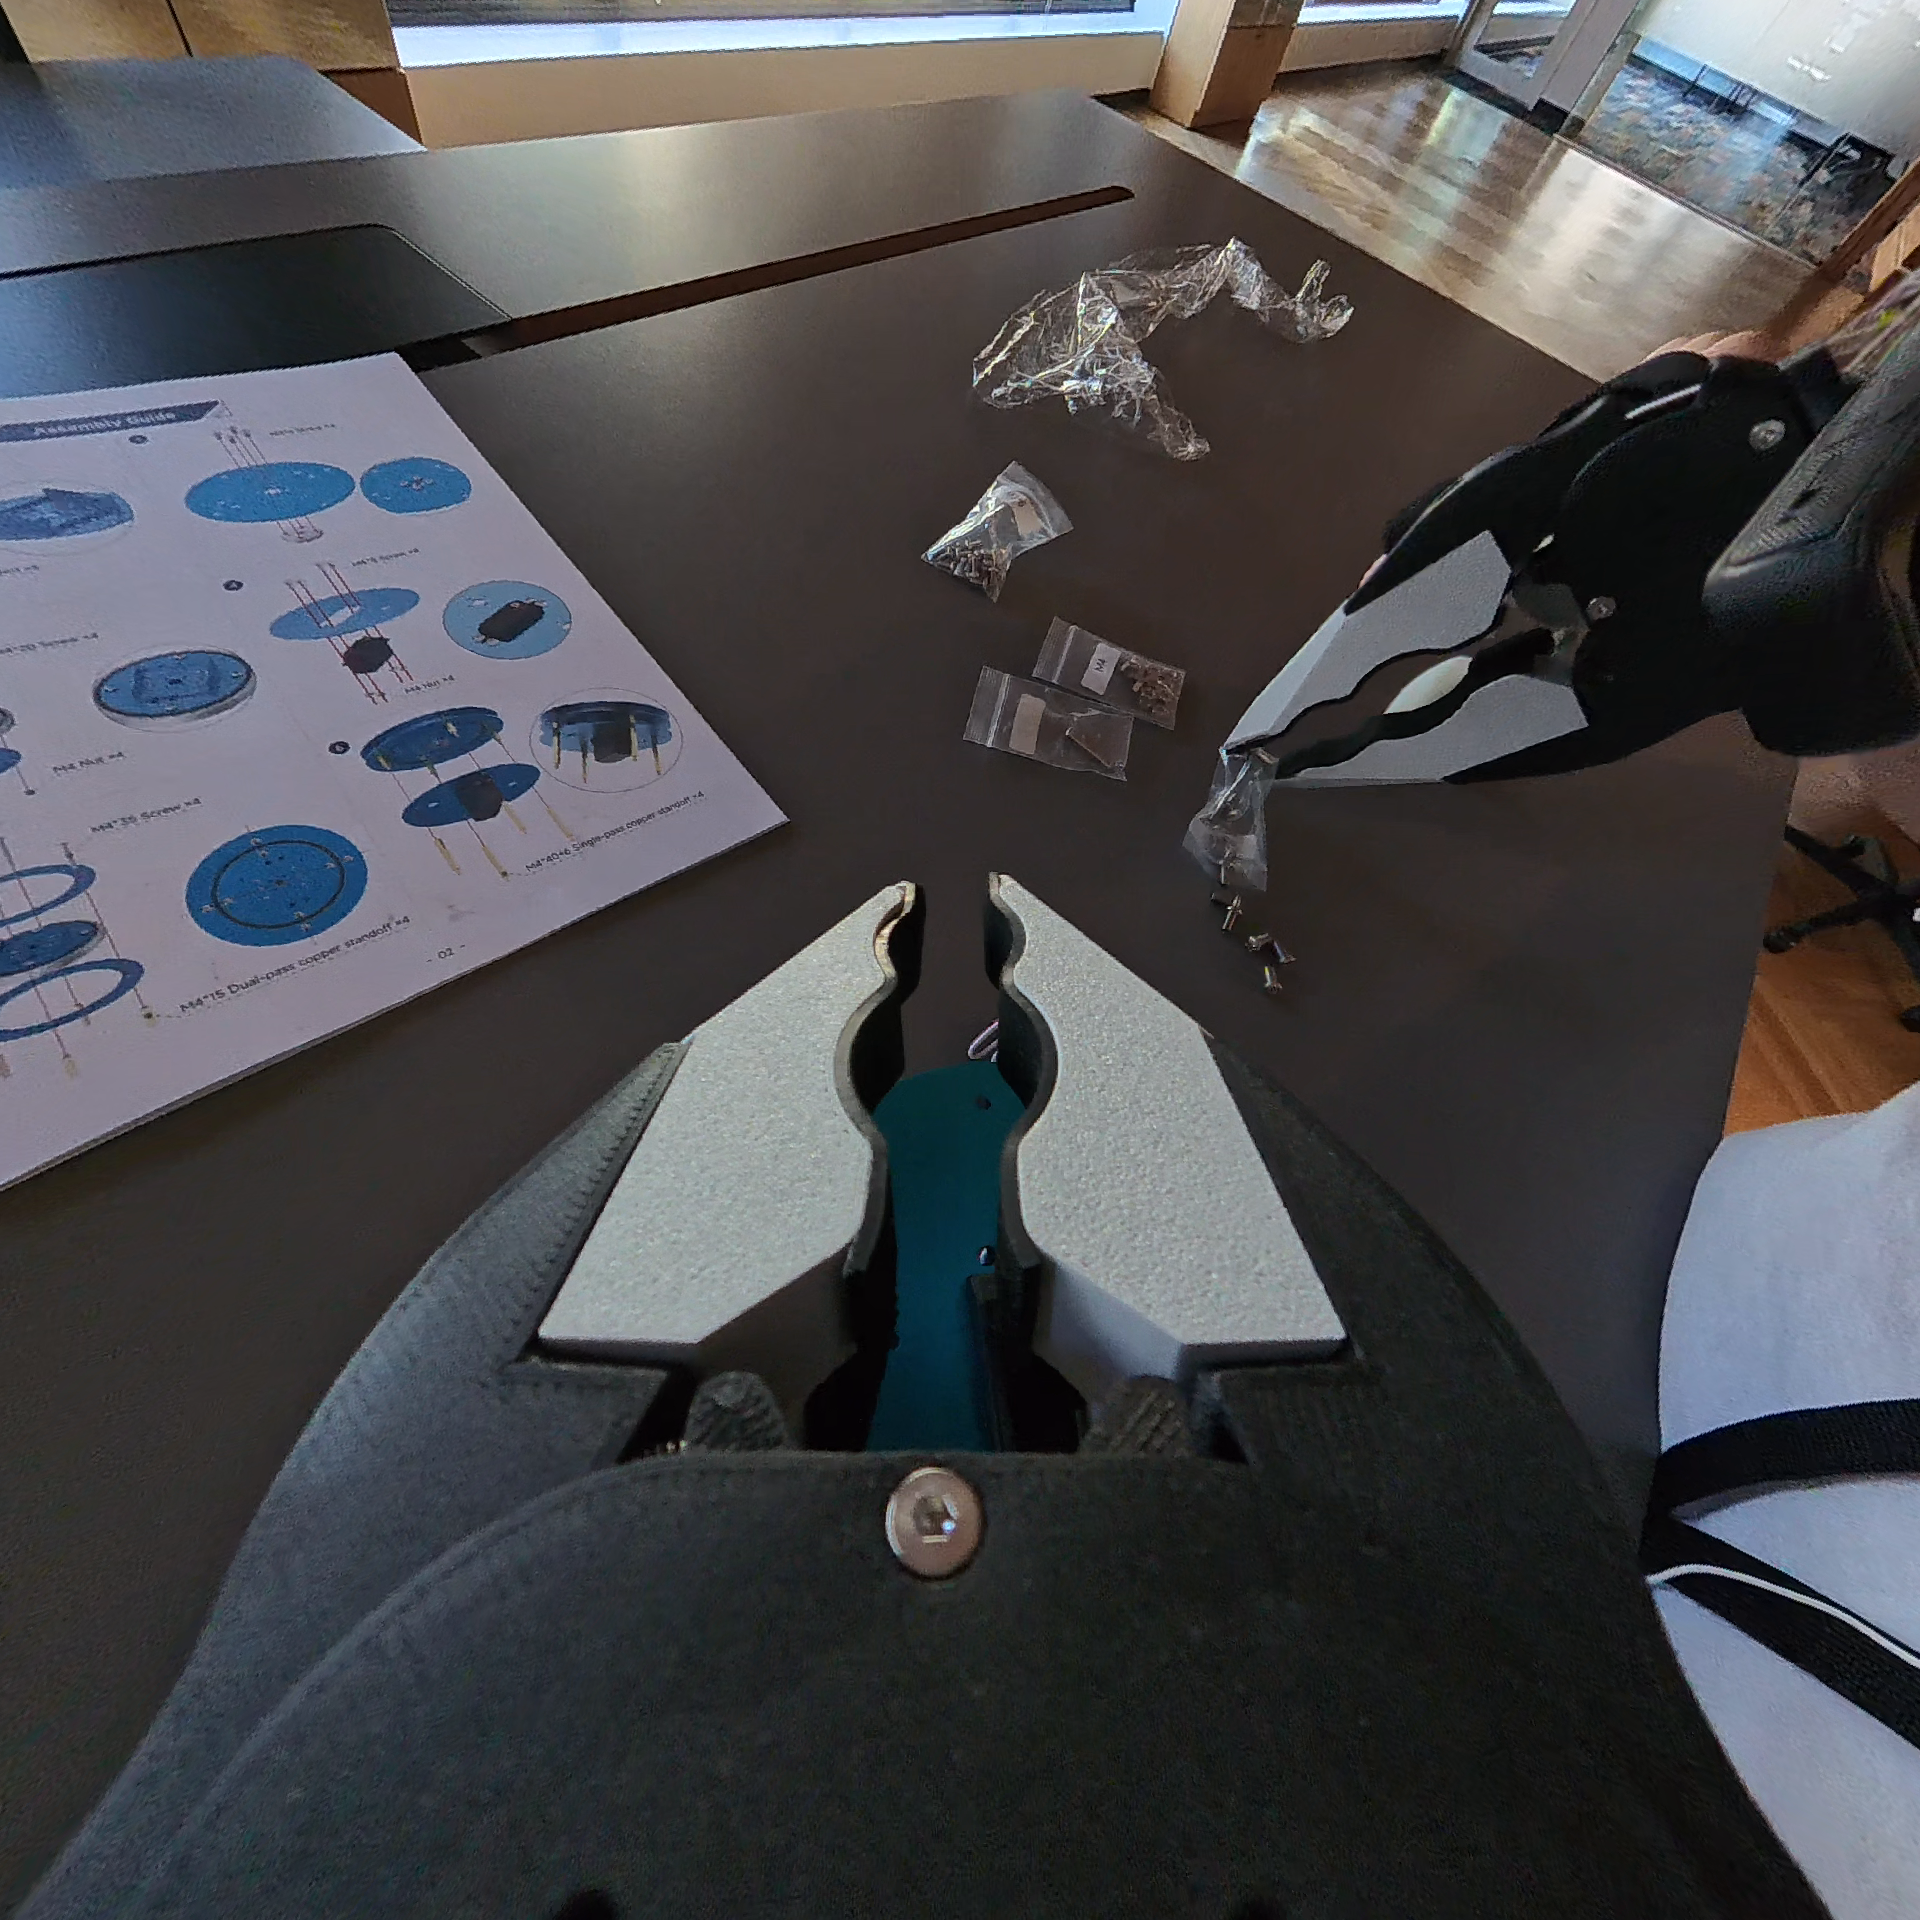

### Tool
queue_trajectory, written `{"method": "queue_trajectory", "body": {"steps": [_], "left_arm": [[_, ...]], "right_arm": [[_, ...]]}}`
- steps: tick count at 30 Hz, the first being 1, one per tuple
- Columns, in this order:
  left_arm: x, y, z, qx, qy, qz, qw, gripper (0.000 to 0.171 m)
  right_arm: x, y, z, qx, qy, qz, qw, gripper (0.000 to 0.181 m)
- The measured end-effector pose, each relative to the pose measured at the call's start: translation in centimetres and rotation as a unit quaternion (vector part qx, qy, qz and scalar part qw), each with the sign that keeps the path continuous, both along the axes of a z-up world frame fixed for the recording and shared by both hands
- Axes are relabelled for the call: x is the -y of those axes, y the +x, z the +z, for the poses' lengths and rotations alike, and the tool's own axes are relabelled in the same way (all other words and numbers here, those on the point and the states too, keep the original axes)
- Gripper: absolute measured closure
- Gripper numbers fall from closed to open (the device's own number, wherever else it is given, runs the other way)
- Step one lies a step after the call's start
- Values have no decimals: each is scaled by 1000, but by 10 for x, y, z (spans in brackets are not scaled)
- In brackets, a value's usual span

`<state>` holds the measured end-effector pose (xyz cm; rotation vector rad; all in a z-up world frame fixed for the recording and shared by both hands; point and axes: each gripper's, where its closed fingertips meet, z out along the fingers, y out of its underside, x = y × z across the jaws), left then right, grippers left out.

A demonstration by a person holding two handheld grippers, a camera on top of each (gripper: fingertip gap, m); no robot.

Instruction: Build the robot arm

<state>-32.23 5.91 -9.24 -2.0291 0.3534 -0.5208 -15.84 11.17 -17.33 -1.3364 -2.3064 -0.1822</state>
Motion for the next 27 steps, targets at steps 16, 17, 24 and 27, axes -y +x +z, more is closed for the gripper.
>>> {"method": "queue_trajectory", "body": {"steps": [16,17,24,27], "left_arm": [[4,12,-6,-3,-11,-24,1000,160],[4,13,-6,-4,-12,-26,1000,160],[13,39,-7,-13,-6,-95,995,159],[21,59,-14,-34,-11,-139,990,157]], "right_arm": [[-5,8,-7,-79,-126,-37,988,168],[-5,8,-7,-82,-133,-39,987,168],[-3,3,-2,-161,-197,-39,966,173],[-4,6,-2,-174,-213,-46,960,173]]}}
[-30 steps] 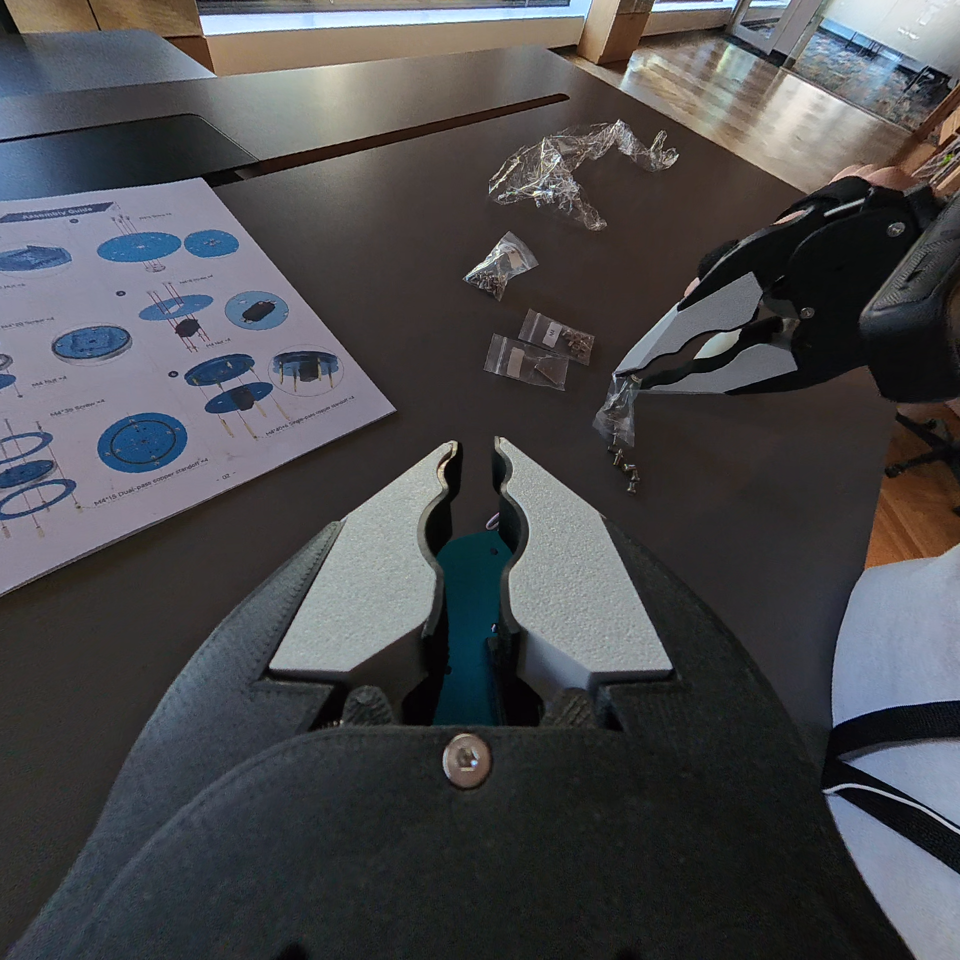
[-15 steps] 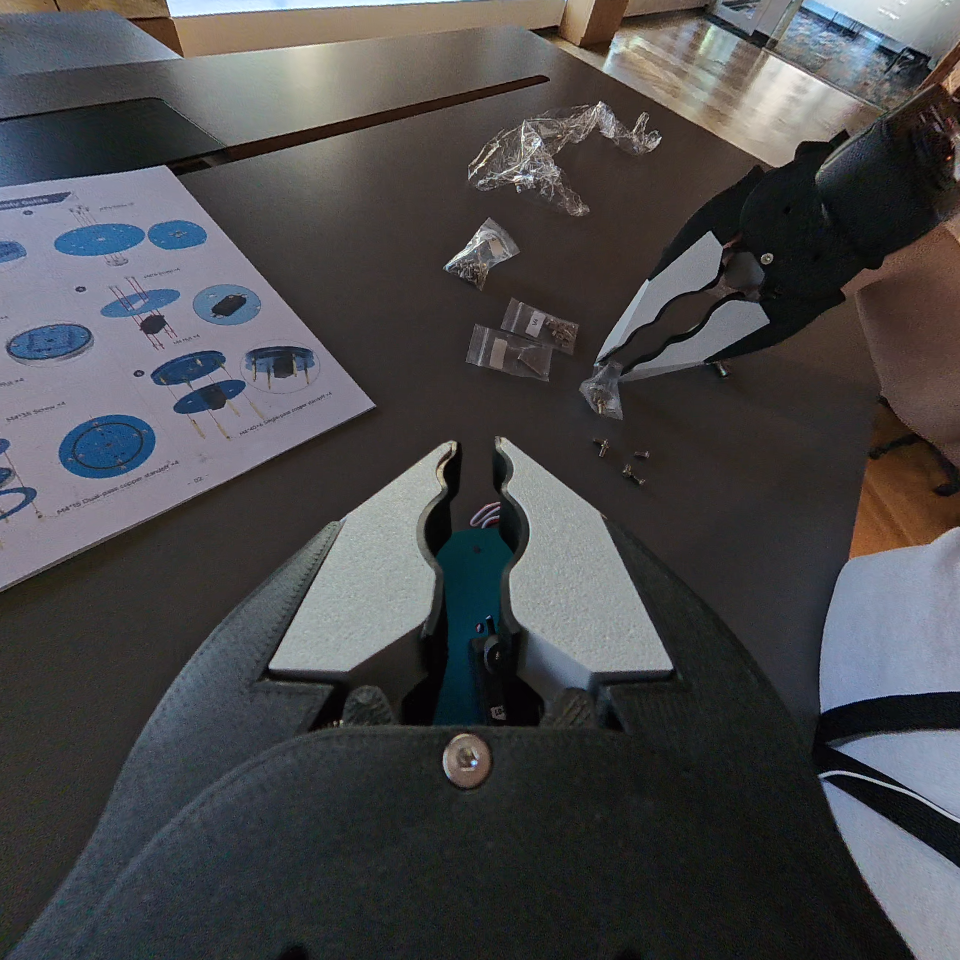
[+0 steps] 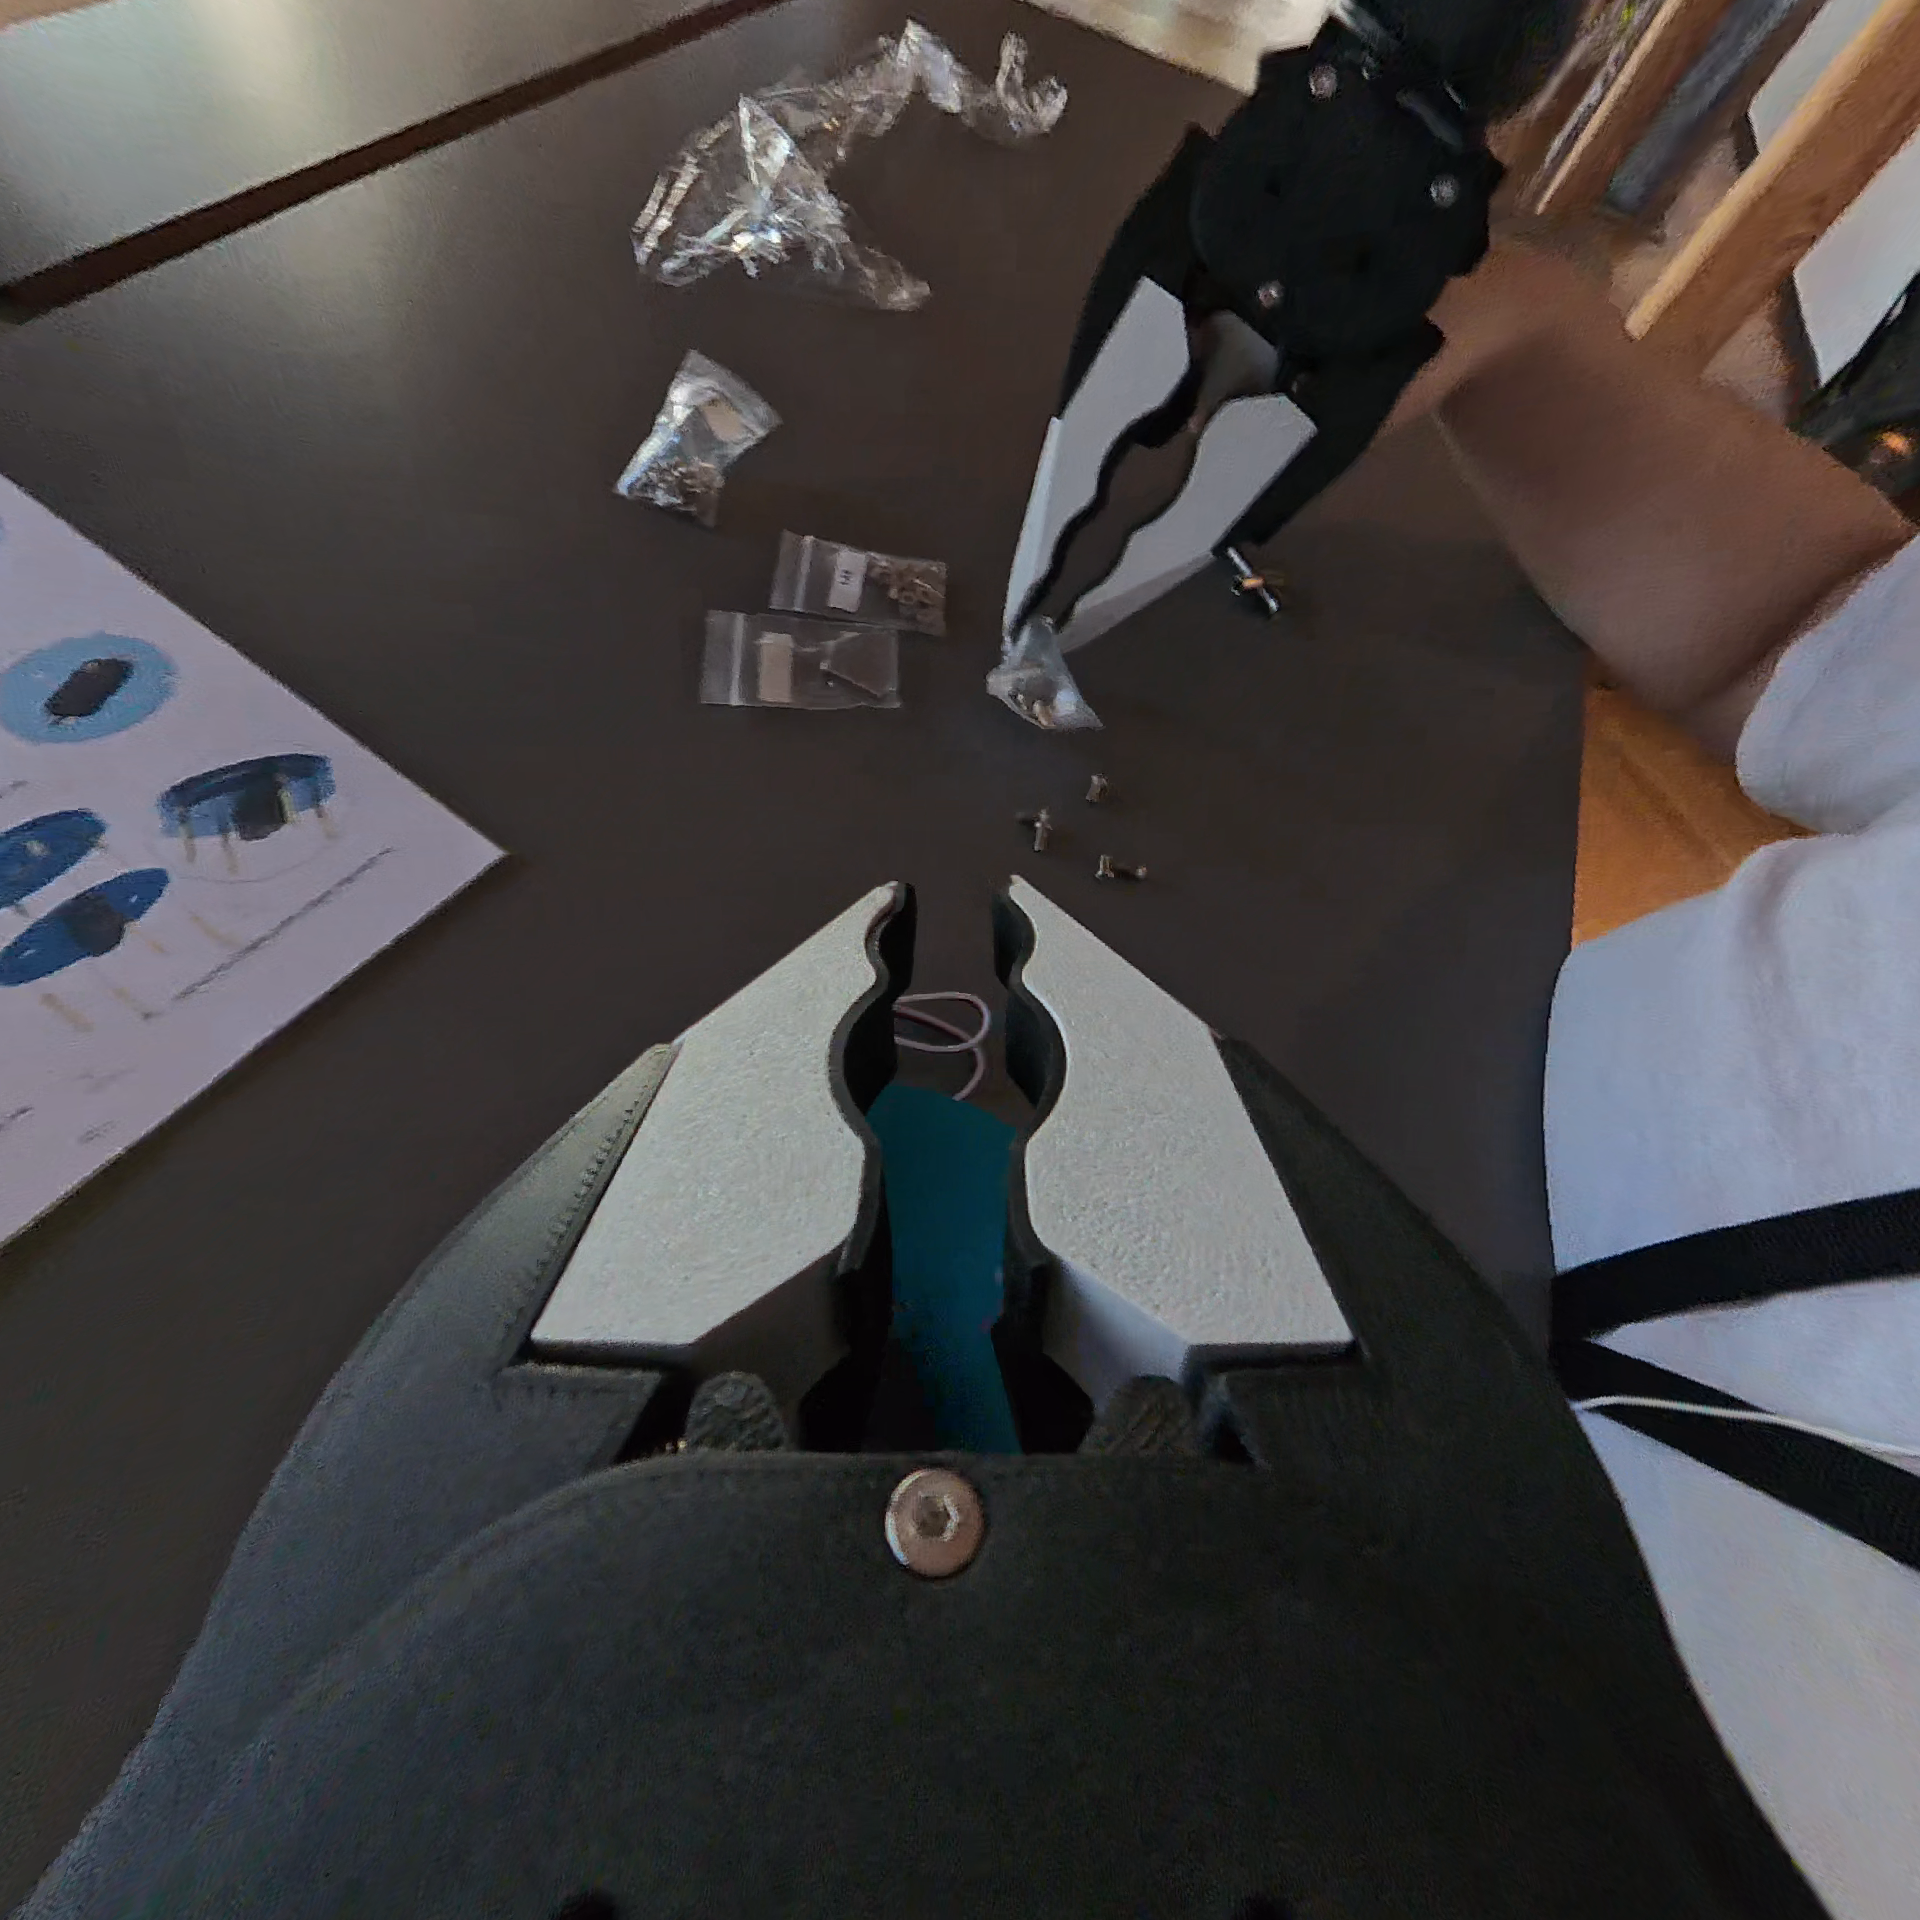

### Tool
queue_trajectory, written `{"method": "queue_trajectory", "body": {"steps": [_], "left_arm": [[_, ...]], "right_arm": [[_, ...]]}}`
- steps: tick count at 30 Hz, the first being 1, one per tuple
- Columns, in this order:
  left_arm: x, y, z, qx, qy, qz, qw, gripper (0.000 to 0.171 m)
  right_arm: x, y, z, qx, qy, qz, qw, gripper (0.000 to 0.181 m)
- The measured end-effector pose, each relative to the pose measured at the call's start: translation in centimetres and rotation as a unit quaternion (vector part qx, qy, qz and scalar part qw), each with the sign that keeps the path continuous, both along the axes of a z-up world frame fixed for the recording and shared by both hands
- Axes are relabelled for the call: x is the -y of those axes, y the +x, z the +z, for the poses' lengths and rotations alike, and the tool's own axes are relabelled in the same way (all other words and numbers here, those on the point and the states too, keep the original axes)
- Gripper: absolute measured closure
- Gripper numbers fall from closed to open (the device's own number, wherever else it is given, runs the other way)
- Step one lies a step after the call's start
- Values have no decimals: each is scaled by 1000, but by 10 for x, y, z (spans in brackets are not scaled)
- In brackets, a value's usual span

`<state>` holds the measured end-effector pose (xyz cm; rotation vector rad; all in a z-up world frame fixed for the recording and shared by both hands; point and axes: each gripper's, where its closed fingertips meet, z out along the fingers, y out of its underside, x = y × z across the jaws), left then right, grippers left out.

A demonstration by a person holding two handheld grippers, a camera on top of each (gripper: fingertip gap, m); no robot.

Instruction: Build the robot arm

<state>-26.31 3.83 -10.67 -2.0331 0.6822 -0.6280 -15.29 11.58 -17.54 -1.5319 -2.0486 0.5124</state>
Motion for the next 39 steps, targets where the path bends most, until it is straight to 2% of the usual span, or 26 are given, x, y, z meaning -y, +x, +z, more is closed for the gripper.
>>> {"method": "queue_trajectory", "body": {"steps": [5,9,14,18,22,29,31,36,39], "left_arm": [[15,35,-24,-103,-8,-56,993,154],[19,60,-45,-180,-7,-71,981,157],[10,74,-62,-214,-22,-70,974,157],[2,74,-66,-228,-19,-65,971,159],[1,80,-66,-235,-15,-79,969,160],[-1,84,-73,-274,0,-92,957,161],[-2,84,-77,-286,1,-93,954,166],[-7,82,-76,-280,6,-71,957,167],[-11,76,-64,-257,20,-40,965,171]], "right_arm": [[0,6,-3,-5,-2,4,1000,173],[3,10,-2,-19,-35,11,999,173],[18,8,14,-71,-142,32,987,173],[22,6,38,-131,-245,36,960,173],[22,5,58,-179,-297,37,937,174],[19,7,56,-178,-293,36,939,173],[17,9,56,-177,-286,35,941,174],[12,13,50,-165,-271,29,948,174],[11,13,42,-149,-253,27,956,174]]}}
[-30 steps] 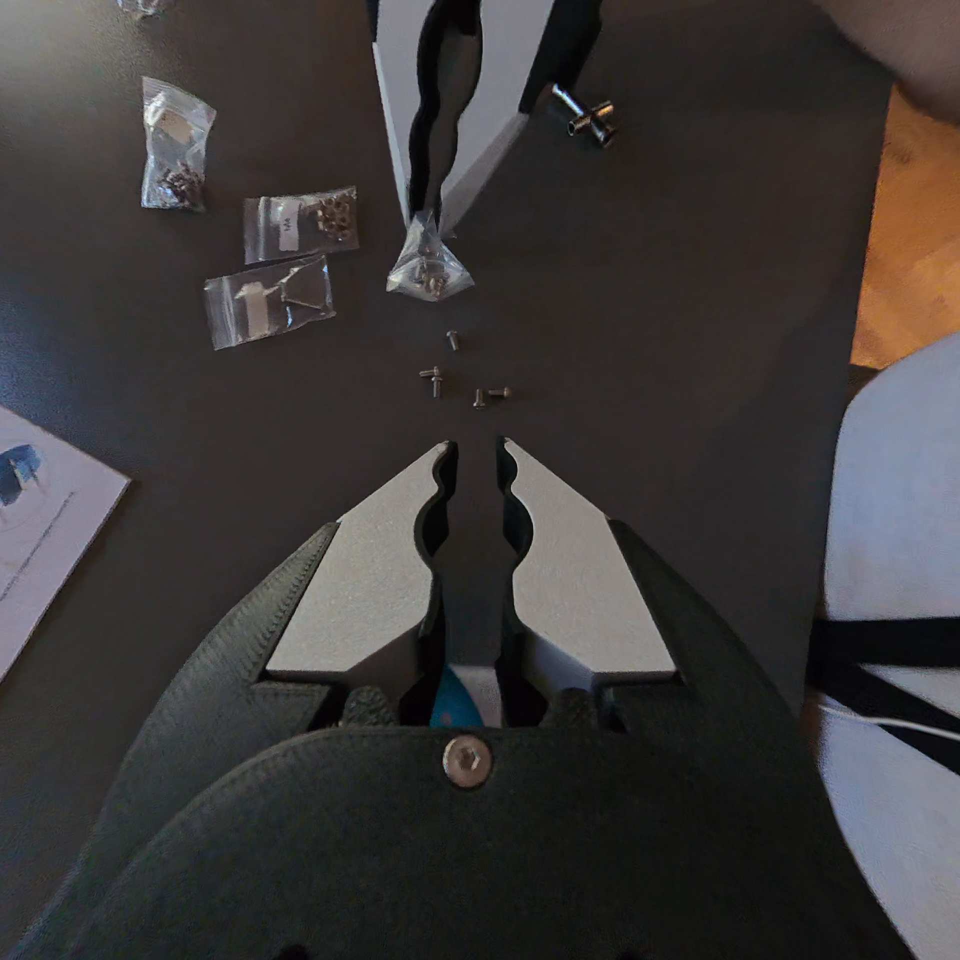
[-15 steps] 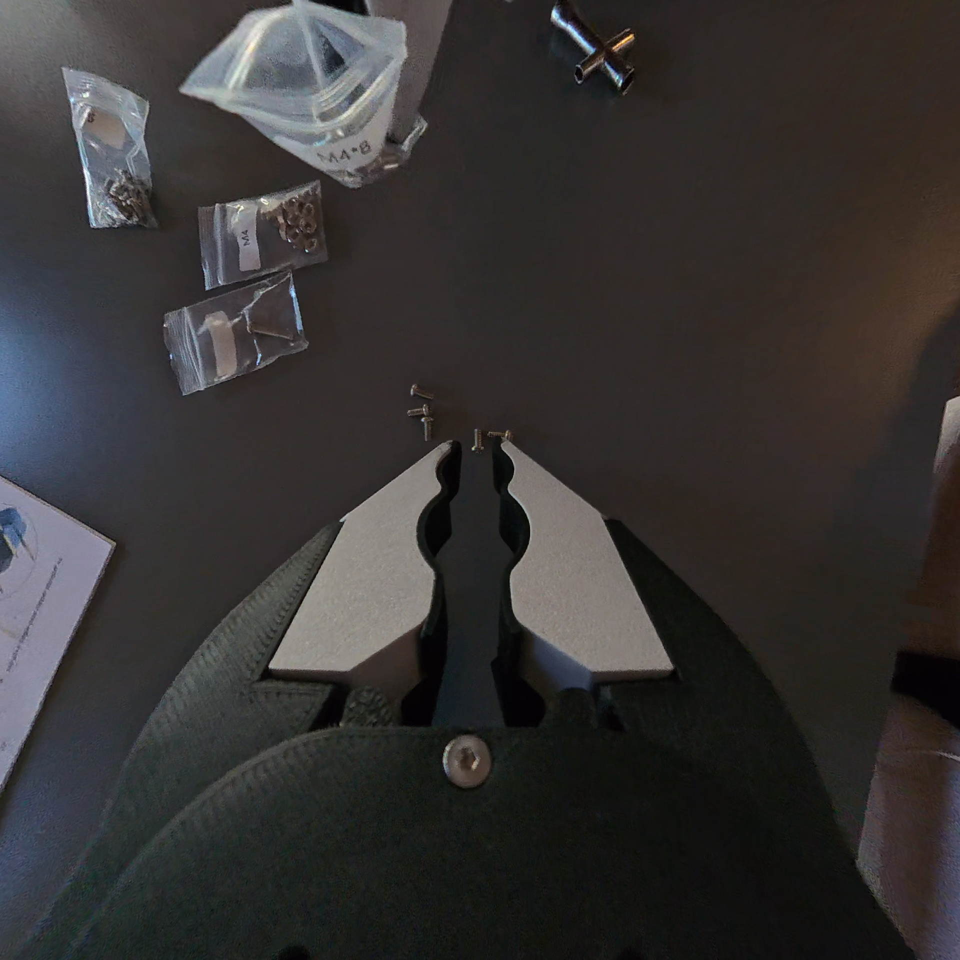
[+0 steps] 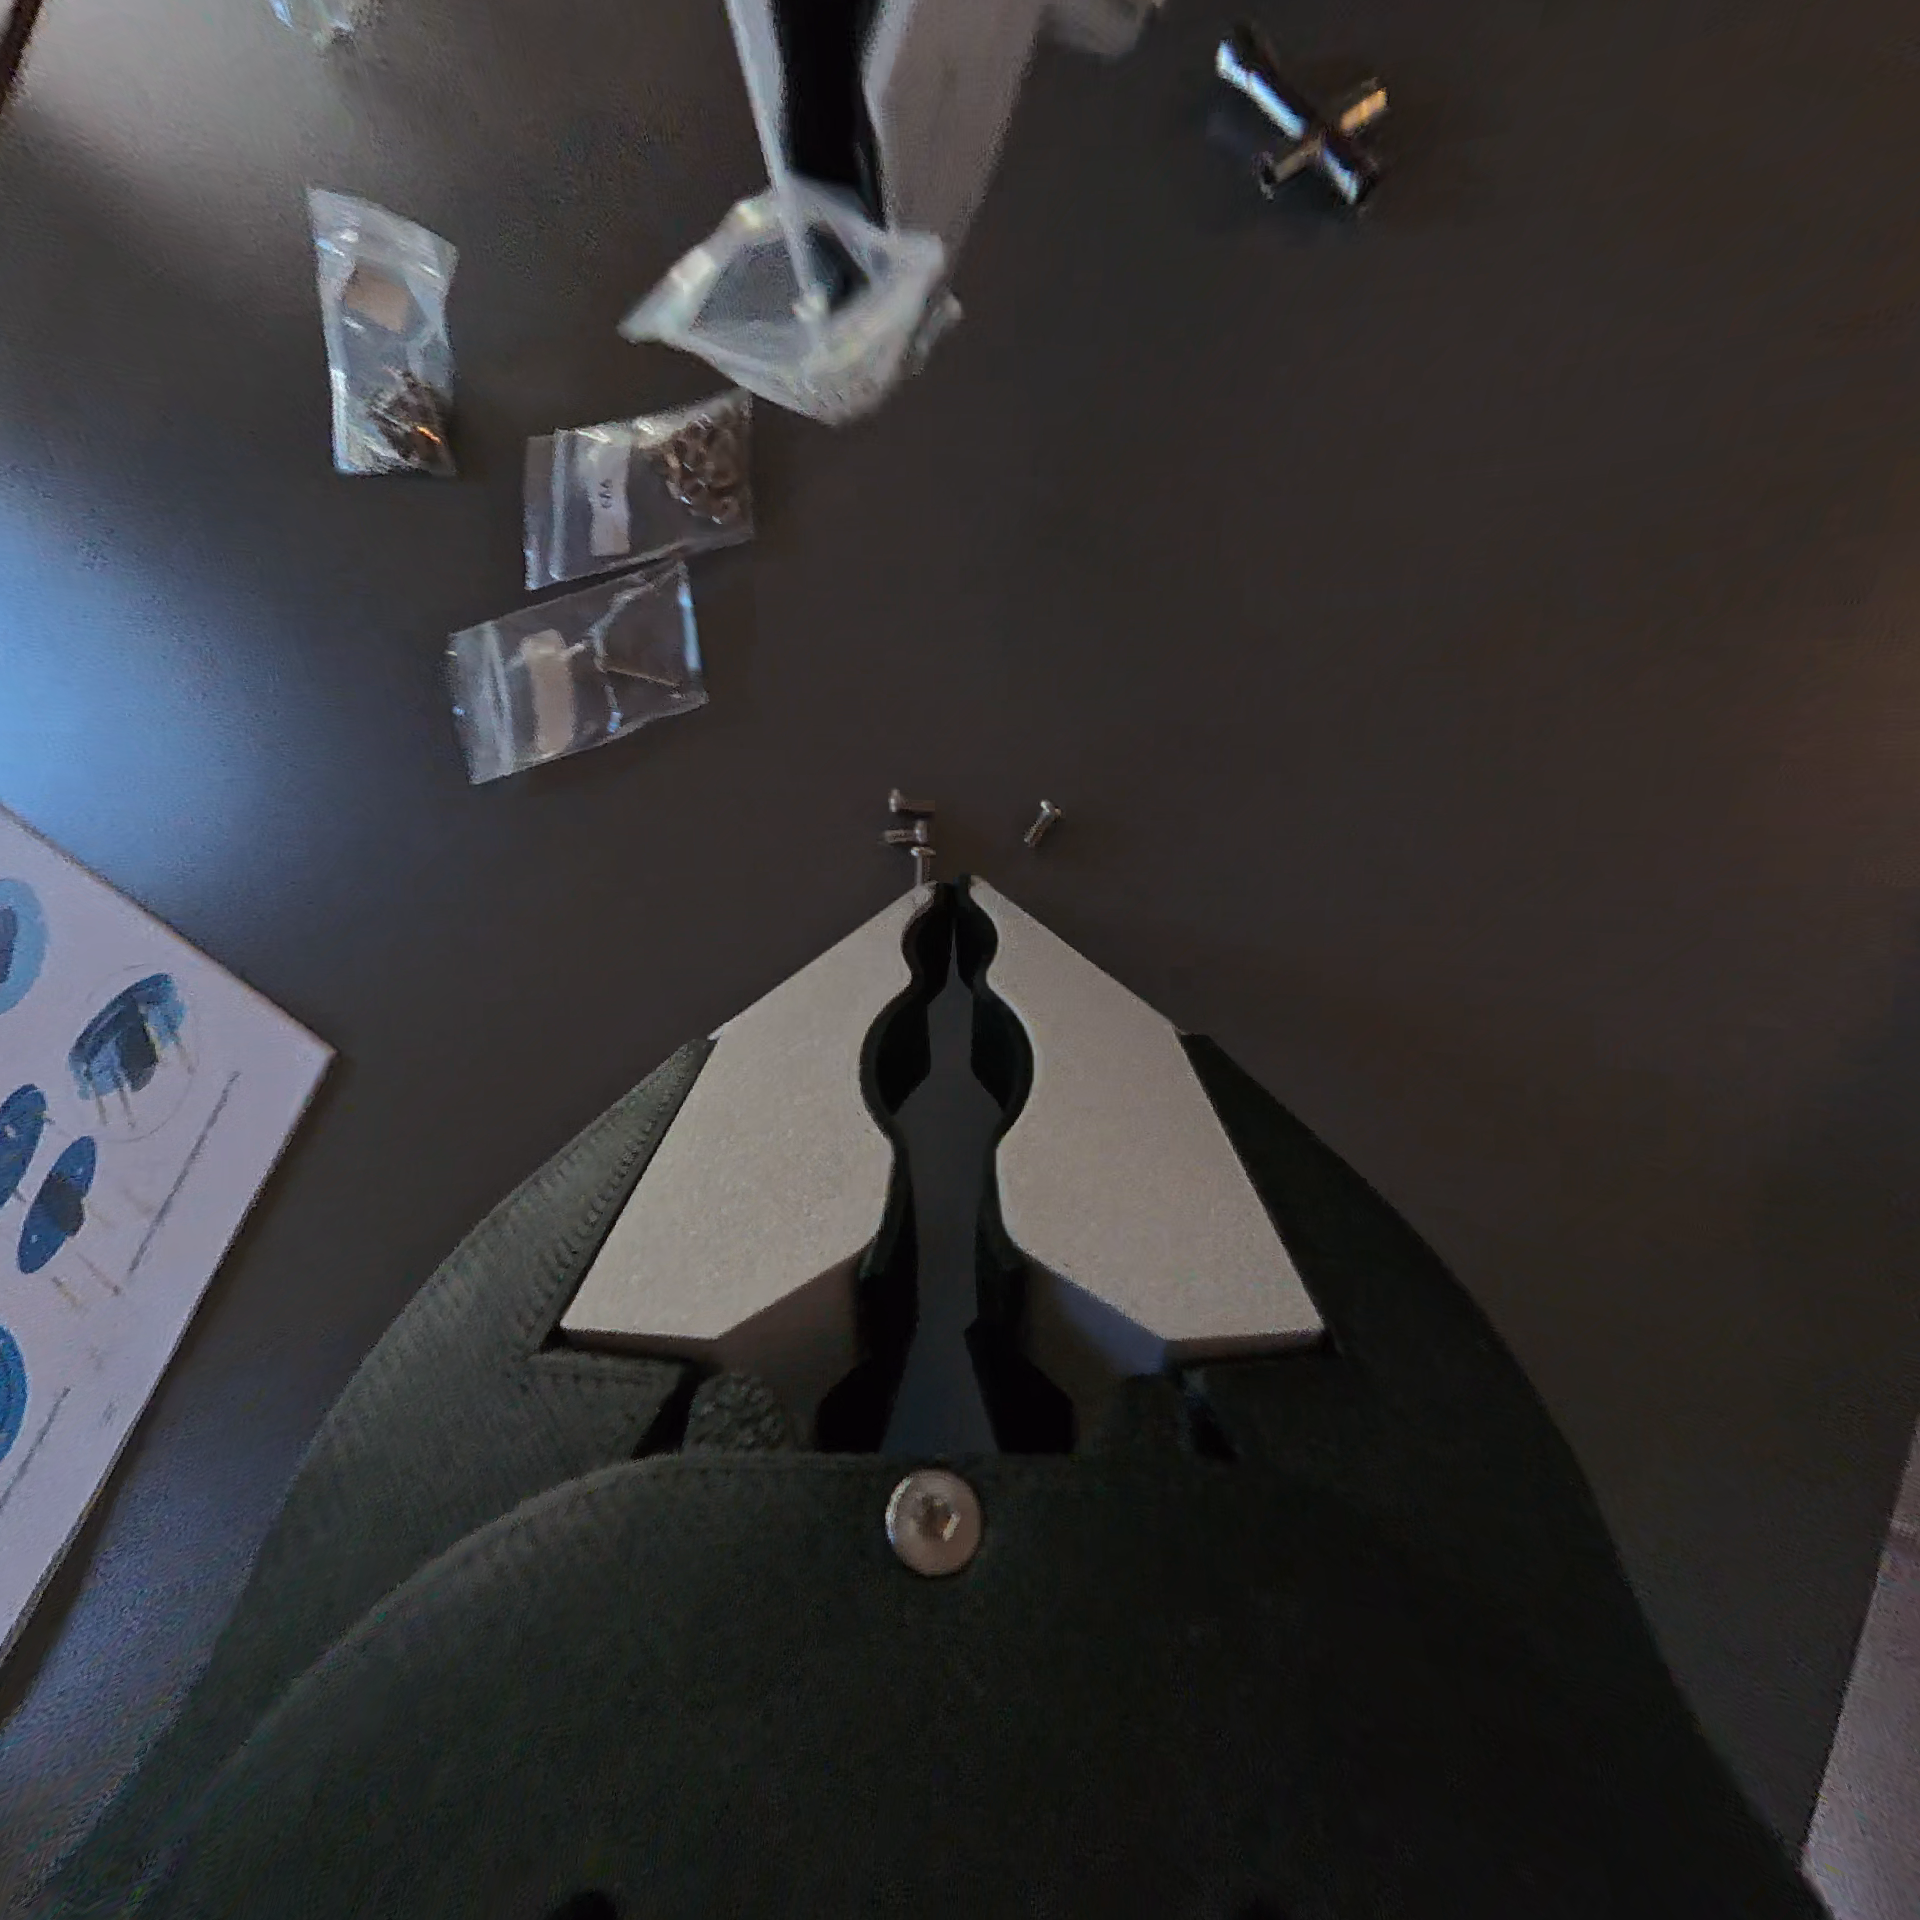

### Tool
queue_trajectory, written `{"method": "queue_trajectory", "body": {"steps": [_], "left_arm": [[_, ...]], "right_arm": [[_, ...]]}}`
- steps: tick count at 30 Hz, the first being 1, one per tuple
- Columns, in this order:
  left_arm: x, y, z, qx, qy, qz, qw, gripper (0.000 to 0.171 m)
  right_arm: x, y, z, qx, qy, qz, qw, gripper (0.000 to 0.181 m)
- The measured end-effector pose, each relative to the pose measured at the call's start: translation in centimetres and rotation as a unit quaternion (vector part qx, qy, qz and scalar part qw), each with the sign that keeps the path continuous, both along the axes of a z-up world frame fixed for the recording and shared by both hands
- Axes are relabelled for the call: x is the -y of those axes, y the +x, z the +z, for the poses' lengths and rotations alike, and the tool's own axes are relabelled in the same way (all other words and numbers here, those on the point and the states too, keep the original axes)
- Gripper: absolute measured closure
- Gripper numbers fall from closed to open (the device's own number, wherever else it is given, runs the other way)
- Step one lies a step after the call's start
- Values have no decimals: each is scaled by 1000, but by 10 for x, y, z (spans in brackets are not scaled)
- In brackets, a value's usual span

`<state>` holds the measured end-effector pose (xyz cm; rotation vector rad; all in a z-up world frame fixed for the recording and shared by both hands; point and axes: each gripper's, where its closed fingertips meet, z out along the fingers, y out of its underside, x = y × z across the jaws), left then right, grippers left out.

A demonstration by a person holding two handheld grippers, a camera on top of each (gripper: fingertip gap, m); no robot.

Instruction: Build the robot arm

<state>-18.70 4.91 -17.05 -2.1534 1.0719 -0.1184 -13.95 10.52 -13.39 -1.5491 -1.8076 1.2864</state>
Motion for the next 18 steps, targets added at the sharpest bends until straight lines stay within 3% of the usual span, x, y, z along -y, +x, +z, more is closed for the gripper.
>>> {"method": "queue_trajectory", "body": {"steps": [5,9,13,16,18], "left_arm": [[-5,10,56,124,28,11,992,171],[-4,-4,45,71,-10,37,997,171],[42,-22,21,12,-64,37,997,157],[75,-12,19,52,-73,10,996,151],[80,-6,14,59,-71,13,996,146]], "right_arm": [[7,-3,-5,10,4,10,1000,174],[4,-2,-14,29,18,4,999,174],[8,-1,-15,35,33,13,999,174],[8,-1,-14,36,36,14,999,174],[7,-1,-14,35,35,13,999,174]]}}
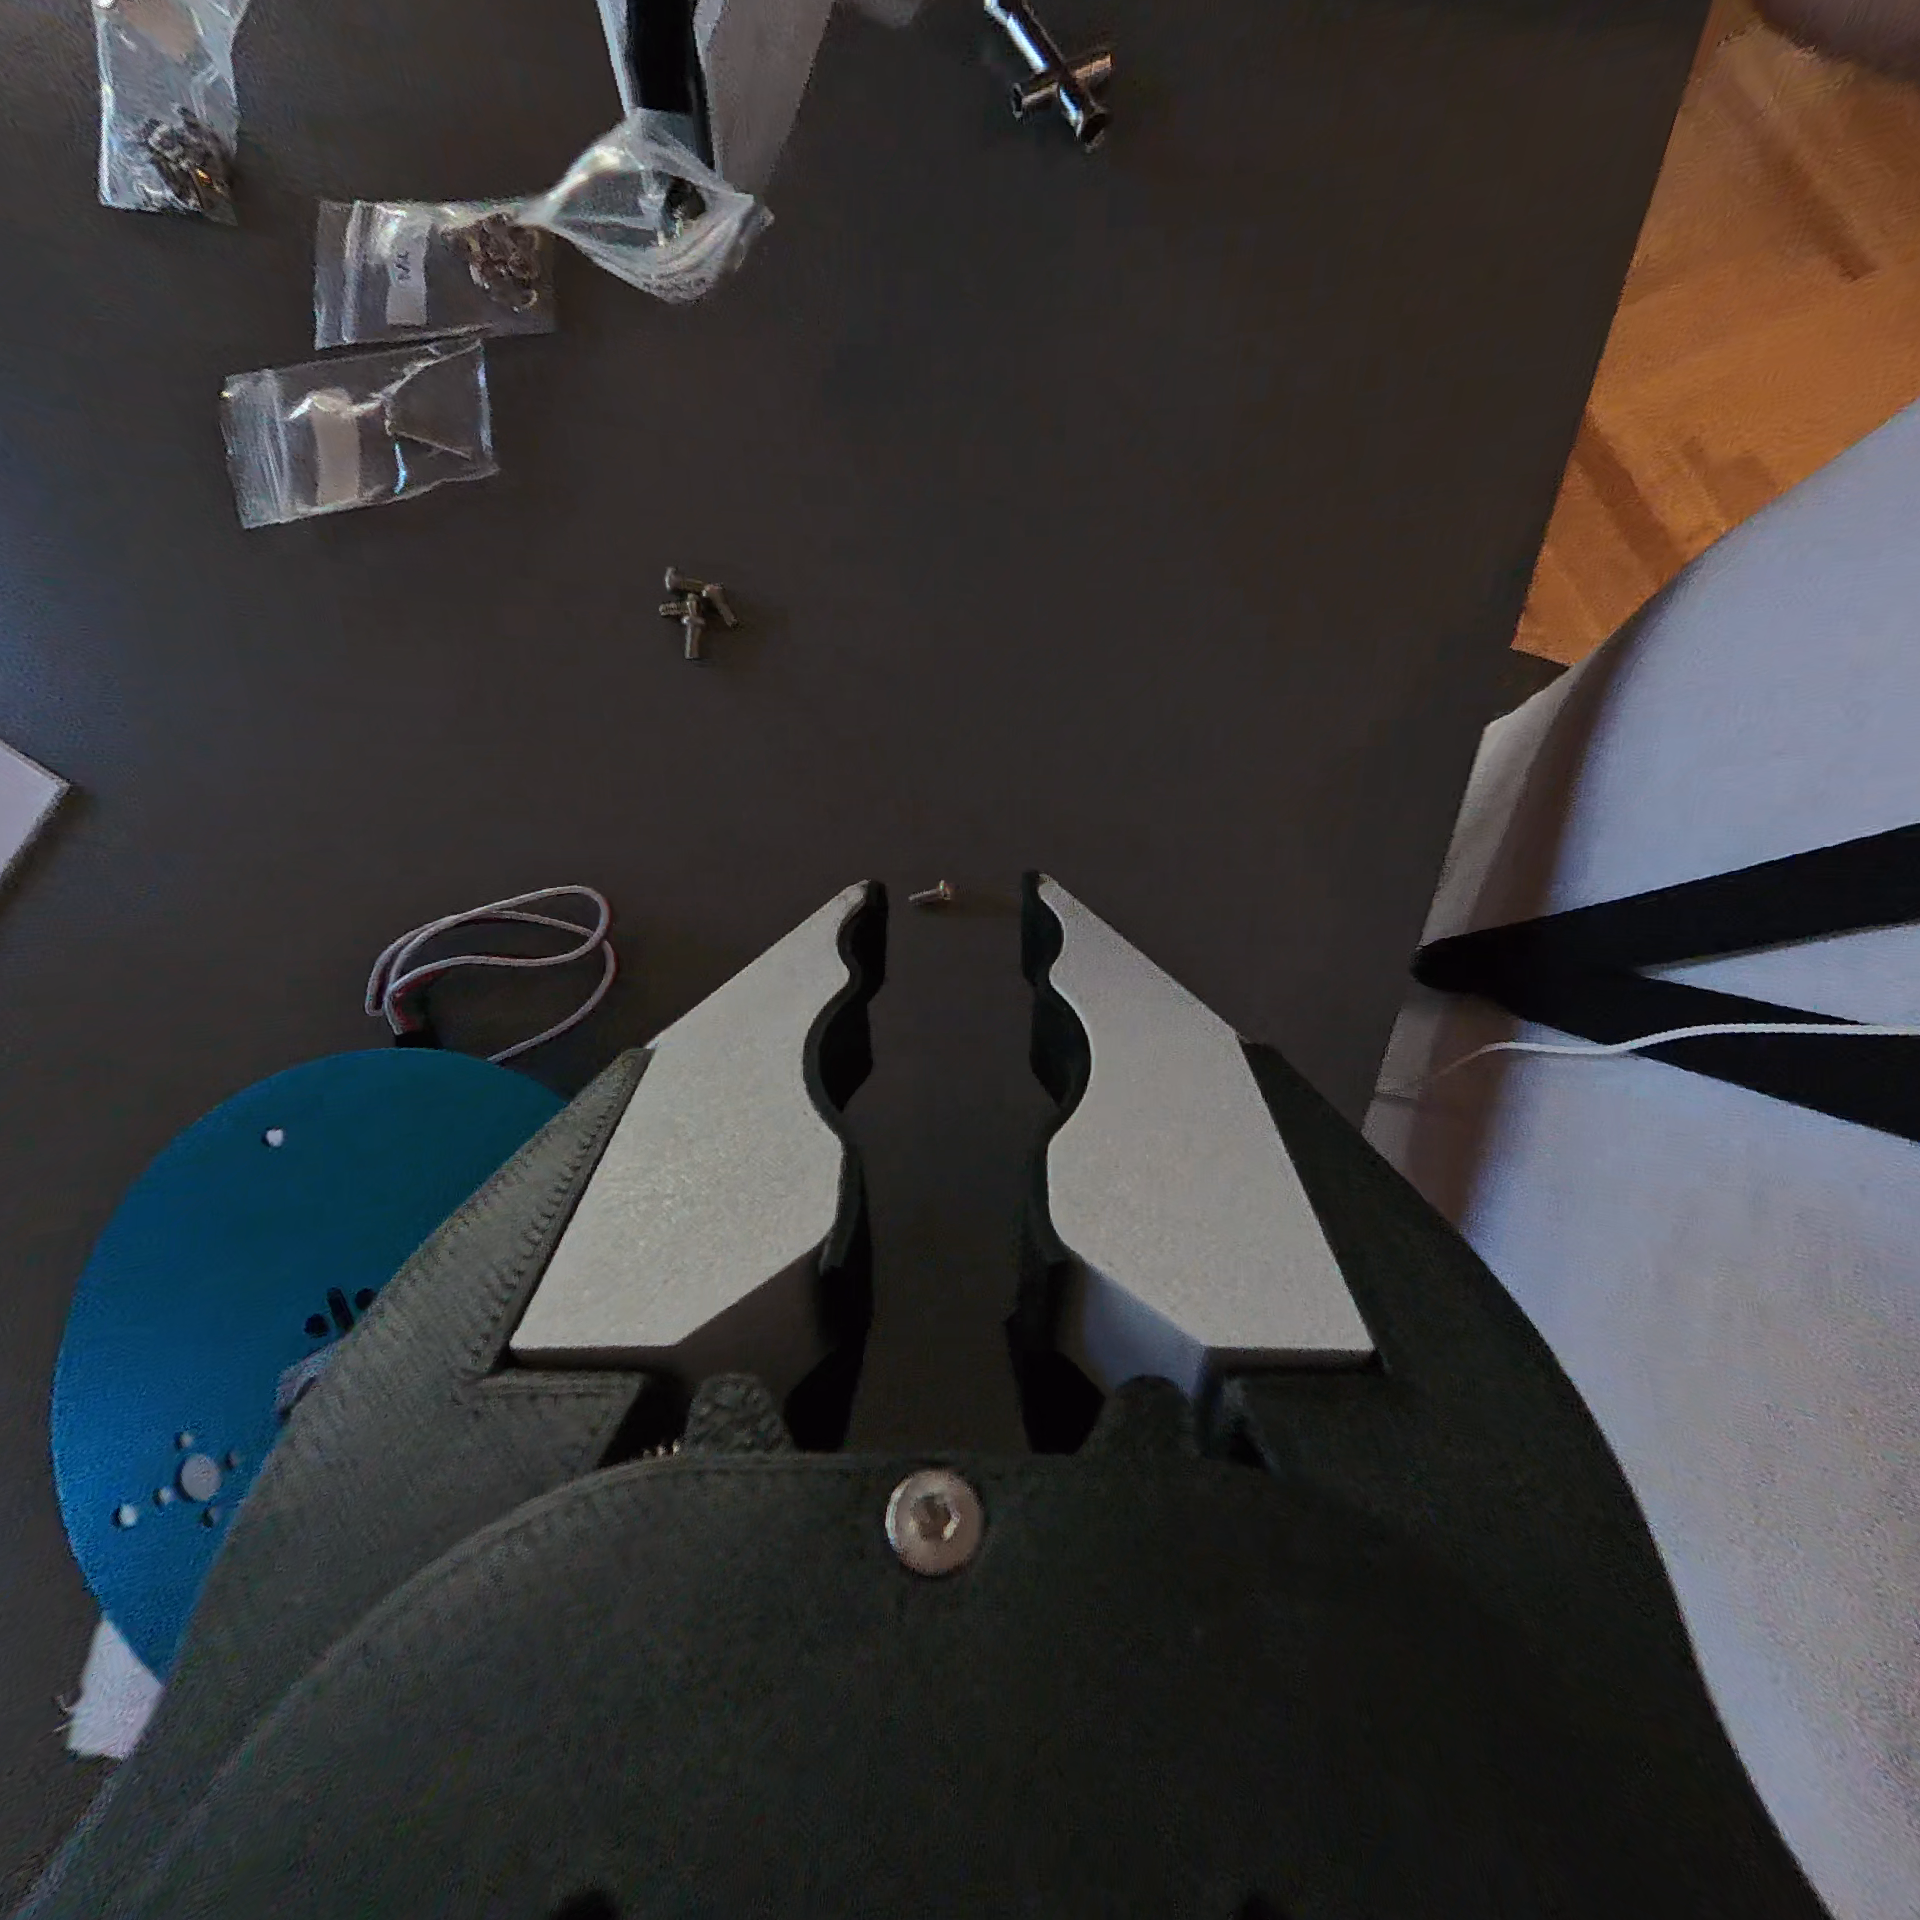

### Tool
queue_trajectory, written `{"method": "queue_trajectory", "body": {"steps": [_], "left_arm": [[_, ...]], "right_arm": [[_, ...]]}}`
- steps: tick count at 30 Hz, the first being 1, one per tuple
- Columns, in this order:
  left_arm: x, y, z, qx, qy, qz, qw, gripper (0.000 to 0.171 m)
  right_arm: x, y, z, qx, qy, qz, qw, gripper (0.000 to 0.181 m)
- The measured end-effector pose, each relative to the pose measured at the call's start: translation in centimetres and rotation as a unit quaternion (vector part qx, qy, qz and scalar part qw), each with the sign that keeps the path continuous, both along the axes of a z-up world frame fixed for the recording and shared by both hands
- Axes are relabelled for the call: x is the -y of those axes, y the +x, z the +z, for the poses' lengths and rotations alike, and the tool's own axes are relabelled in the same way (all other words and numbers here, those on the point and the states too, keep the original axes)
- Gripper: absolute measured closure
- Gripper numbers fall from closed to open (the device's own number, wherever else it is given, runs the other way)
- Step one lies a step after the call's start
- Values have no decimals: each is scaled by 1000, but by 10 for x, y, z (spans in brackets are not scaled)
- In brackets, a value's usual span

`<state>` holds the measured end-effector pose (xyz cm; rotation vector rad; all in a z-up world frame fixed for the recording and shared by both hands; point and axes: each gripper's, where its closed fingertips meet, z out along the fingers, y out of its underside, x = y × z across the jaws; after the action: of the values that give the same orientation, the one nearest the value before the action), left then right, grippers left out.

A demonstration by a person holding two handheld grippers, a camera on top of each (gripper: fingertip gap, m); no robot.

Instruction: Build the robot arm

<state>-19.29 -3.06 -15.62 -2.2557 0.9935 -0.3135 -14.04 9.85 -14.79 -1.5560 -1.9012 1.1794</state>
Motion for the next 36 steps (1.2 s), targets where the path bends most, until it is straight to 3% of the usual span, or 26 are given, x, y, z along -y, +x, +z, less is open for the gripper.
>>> {"method": "queue_trajectory", "body": {"steps": [3,9,25,30,32,36], "left_arm": [[-9,-2,-10,-45,44,-13,998,148],[-8,8,-23,28,-63,22,997,150],[-16,-1,-23,3,11,35,999,171],[-20,-8,3,64,22,48,997,171],[-18,-19,6,57,15,57,997,171],[8,-46,9,36,-1,111,993,149]], "right_arm": [[0,0,1,-4,-1,1,1000,174],[1,0,2,-5,5,2,1000,174],[1,1,2,-4,7,4,1000,175],[1,1,4,-9,8,5,1000,175],[2,1,3,-7,8,7,1000,175],[3,2,1,-1,16,10,1000,175]]}}
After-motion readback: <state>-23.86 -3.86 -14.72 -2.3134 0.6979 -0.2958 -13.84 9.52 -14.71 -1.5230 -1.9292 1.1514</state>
